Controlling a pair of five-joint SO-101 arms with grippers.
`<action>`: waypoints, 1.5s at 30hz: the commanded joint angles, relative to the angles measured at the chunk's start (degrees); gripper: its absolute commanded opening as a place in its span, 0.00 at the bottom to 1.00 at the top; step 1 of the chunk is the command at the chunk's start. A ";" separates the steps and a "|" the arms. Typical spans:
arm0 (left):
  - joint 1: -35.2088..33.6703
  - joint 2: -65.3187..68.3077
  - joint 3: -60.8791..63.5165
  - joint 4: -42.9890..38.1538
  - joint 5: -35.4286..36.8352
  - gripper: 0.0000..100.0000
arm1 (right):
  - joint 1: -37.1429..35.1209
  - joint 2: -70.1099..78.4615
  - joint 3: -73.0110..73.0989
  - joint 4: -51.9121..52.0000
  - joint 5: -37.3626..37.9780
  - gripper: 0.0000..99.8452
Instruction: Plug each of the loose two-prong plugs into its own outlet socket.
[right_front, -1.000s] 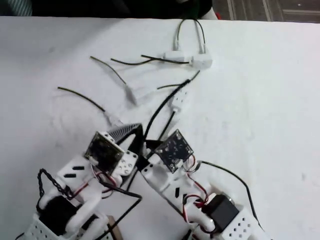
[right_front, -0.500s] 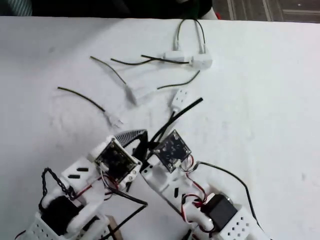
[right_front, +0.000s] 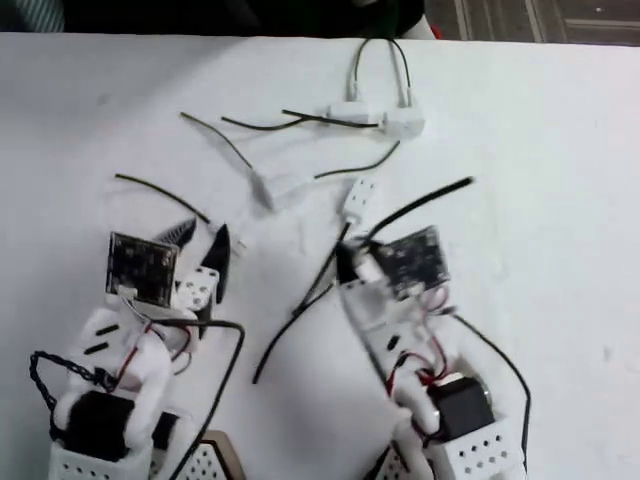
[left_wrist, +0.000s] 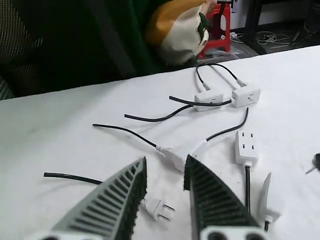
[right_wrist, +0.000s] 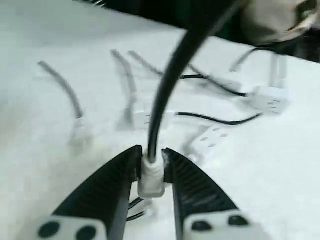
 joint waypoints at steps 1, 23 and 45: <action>0.40 8.13 -5.98 -2.20 -1.93 0.12 | 7.52 -0.13 -0.44 -3.38 0.79 0.02; 9.89 101.41 -63.03 -2.20 -4.48 0.21 | 22.55 -0.13 5.98 -16.04 -2.37 0.02; 15.69 129.80 -112.97 41.67 -5.10 0.29 | 22.55 -0.57 5.71 -16.04 -2.02 0.02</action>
